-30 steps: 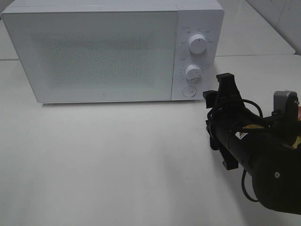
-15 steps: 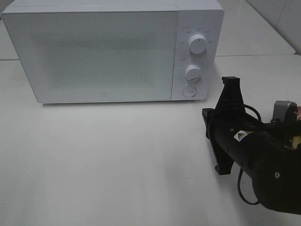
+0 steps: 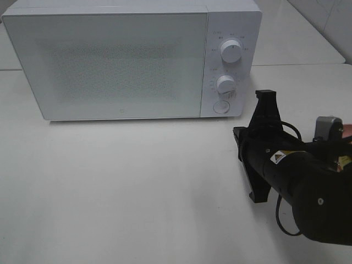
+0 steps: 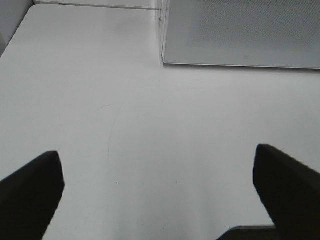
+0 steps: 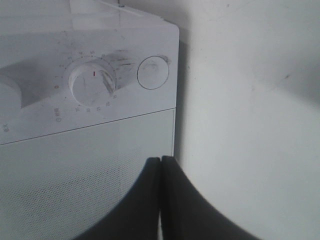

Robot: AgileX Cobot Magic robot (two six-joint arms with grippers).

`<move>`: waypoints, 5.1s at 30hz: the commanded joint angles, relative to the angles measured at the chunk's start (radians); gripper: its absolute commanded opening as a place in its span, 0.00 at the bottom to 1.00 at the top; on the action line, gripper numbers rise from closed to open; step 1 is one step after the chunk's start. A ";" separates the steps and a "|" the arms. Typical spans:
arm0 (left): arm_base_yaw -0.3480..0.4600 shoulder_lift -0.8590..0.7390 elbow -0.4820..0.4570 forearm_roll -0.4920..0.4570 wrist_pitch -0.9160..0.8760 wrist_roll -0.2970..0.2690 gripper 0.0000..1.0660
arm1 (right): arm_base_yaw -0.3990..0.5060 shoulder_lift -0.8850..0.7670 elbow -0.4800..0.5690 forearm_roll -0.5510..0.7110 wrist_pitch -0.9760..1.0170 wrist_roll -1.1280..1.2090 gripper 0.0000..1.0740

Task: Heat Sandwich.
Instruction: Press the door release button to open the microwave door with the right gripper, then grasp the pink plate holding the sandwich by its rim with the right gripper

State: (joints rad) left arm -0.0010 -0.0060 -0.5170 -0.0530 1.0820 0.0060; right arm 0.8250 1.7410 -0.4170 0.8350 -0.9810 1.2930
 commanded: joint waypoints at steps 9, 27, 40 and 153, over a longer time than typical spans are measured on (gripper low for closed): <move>-0.006 -0.023 0.002 0.001 -0.014 0.000 0.91 | -0.127 0.102 -0.089 -0.181 0.015 0.085 0.00; -0.006 -0.023 0.002 0.001 -0.014 0.000 0.91 | -0.313 0.289 -0.313 -0.361 0.078 0.142 0.00; -0.006 -0.023 0.002 0.001 -0.014 0.000 0.91 | -0.335 0.362 -0.400 -0.379 0.120 0.191 0.00; -0.006 -0.017 0.002 0.001 -0.014 0.000 0.91 | -0.359 -0.229 -0.270 -0.845 1.178 -0.554 0.01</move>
State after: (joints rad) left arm -0.0010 -0.0060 -0.5170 -0.0530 1.0820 0.0060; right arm 0.4670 1.5230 -0.6780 0.0000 0.1490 0.7920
